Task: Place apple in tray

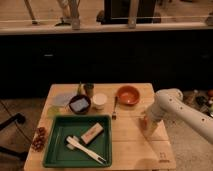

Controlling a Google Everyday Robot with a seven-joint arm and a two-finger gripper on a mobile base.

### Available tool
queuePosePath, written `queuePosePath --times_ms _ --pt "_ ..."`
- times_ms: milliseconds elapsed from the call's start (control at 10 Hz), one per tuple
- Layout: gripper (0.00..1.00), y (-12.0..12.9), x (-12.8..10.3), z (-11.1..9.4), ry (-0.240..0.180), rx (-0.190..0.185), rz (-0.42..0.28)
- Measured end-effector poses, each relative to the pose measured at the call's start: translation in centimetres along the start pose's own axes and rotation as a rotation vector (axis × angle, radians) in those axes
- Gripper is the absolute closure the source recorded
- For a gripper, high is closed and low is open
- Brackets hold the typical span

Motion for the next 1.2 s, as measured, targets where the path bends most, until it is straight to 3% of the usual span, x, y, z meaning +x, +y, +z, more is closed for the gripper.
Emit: queuePosePath --times_ms 400,600,1000,1200 --pt "0.2 -0.6 -0.3 -0.3 0.017 0.0 0.002" --pt "0.2 -0.7 0.6 -0.6 0.021 -0.002 0.018" --pt "0.2 -0.6 3.7 -1.2 -0.004 0.037 0.067" --pt "0.2 -0.8 3.9 -1.1 -0.018 0.042 0.076"
